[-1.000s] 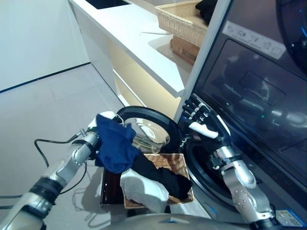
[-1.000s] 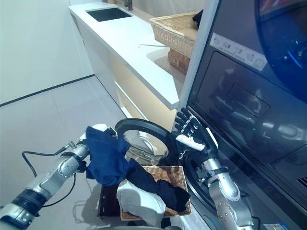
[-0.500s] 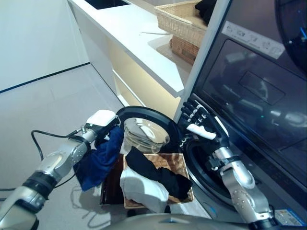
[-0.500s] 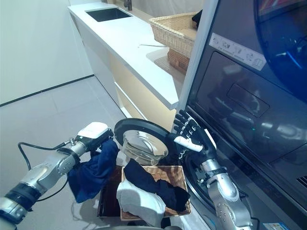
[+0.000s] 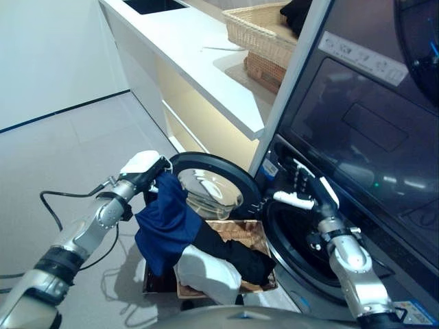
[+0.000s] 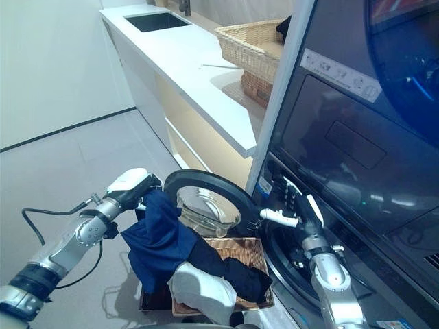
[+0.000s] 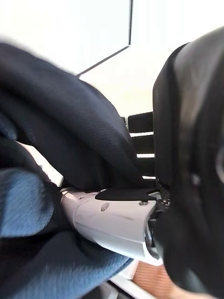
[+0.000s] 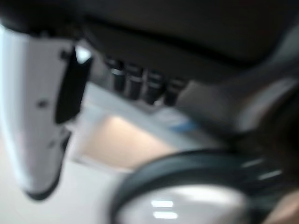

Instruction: Pick up the clothes and place them into the washing machine

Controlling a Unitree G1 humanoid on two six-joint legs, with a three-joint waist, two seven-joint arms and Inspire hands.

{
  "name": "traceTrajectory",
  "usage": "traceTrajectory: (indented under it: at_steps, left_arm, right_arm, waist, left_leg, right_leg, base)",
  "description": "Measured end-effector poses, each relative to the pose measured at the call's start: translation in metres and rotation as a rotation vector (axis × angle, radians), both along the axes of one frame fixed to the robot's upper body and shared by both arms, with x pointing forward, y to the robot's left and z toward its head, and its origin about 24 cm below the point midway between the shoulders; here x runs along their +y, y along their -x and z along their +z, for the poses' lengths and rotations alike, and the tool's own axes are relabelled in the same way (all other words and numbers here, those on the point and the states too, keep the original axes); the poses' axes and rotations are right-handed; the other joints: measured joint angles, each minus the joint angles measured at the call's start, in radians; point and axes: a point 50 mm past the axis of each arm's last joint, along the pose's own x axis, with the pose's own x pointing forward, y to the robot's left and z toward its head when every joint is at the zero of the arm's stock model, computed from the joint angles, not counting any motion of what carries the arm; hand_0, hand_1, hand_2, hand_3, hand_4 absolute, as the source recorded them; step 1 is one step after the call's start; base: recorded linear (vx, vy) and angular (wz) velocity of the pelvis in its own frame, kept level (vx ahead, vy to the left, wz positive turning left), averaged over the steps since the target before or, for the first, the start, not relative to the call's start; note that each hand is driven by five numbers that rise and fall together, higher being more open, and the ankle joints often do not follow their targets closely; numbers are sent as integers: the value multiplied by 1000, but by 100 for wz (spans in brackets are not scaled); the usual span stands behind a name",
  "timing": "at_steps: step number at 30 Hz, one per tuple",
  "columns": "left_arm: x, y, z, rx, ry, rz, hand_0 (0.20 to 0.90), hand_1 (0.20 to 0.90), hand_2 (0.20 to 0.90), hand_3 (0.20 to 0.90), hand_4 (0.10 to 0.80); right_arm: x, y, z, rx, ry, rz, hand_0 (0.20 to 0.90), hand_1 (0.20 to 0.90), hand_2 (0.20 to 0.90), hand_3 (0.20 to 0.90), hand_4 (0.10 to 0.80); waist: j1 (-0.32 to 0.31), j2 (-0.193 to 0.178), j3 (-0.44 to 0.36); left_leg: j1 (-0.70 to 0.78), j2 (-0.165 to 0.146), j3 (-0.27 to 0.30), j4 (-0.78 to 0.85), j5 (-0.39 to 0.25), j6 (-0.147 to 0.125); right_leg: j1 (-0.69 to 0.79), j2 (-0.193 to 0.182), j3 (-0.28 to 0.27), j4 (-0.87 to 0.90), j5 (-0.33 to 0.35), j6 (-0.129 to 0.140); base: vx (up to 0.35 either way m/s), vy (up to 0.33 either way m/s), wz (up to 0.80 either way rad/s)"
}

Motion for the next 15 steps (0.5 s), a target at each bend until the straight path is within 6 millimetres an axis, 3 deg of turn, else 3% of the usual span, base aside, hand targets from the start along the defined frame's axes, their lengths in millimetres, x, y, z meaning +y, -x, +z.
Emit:
traceTrajectory:
  at_steps: [7,15]
  left_arm:
    - [-19,0,-7,20,281,42,200,200,200,200,300]
    - [-28,-1,-9,37,393,43,200,200,200,200,300]
  right_arm:
    - [2,-1,-28,140,350,120,900,900,900,900,800]
    - [32,-12,-44,190,358,306,900,900,900,900,800]
  waist:
    - [0,6,-1]
    - [8,16,-2]
  left_leg:
    - [1,1,-1,0,0,0]
    - [2,3,-2,0,0,0]
  right_leg:
    - [0,1,2,0,0,0]
    - [1,2,1,-3,0,0]
  base:
    - [0,0,0]
    - [0,0,0]
